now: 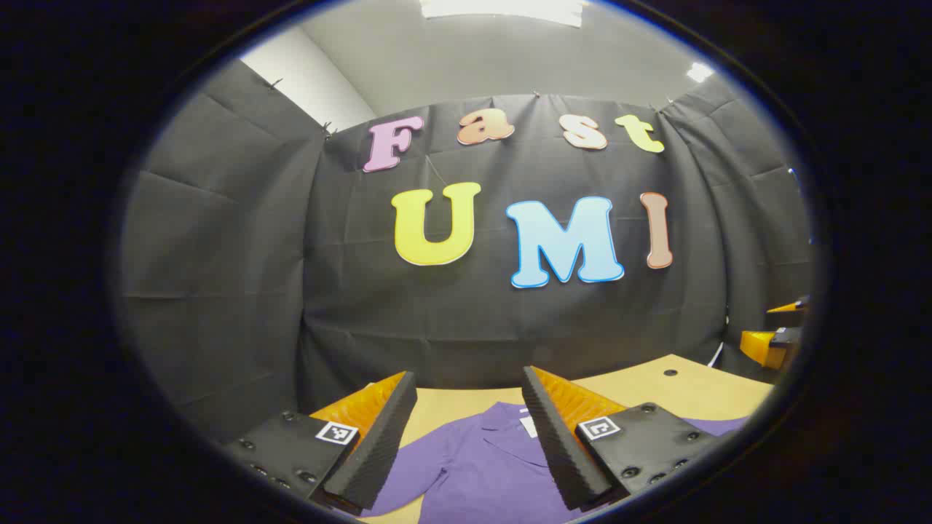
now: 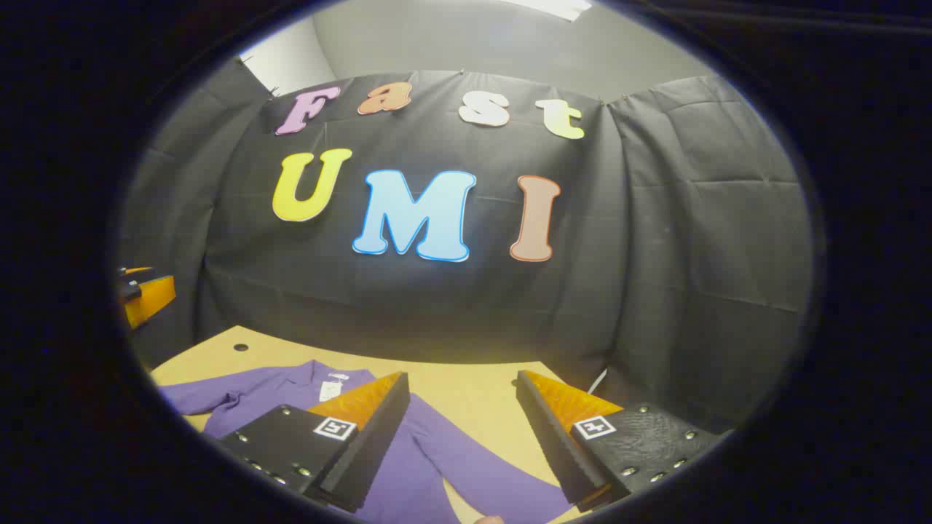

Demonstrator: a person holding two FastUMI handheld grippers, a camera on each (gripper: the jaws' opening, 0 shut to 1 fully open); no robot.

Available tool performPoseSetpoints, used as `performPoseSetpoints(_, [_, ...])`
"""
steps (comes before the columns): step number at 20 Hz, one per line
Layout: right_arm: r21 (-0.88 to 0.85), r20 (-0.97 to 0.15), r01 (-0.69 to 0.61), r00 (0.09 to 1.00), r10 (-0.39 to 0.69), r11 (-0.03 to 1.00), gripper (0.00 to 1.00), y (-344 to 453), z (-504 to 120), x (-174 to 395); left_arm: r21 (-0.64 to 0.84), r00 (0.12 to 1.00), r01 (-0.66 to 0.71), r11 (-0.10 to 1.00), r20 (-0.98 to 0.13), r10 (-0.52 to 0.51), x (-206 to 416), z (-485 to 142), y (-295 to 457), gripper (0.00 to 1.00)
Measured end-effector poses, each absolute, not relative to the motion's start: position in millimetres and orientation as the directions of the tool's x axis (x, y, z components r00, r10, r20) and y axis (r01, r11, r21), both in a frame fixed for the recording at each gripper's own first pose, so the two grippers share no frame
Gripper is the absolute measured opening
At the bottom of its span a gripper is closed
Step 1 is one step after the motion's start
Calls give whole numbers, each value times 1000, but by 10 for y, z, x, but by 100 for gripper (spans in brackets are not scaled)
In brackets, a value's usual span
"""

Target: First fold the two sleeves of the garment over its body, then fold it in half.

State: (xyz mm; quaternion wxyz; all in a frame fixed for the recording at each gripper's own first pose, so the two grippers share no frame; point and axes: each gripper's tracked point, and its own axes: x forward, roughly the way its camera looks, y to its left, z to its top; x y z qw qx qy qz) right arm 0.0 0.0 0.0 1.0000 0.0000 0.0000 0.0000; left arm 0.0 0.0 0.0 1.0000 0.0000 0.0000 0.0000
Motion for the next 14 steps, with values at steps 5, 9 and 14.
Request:
performPoseSetpoints(5, [3,-2,6,1000,-6,1000,93,-17,-5,-14,7,1000,8,1000,8,-8,27,39,-26,96])
performPoseSetpoints(9, [-3,-10,14,1000,-14,1000,93,-54,-33,-33,8,1000,22,1000,5,-22,56,35,-61,96])
performPoseSetpoints(14, [9,-14,20,1000,-20,1000,93,-89,-30,-44,10,999,38,999,5,-38,77,32,-115,96])
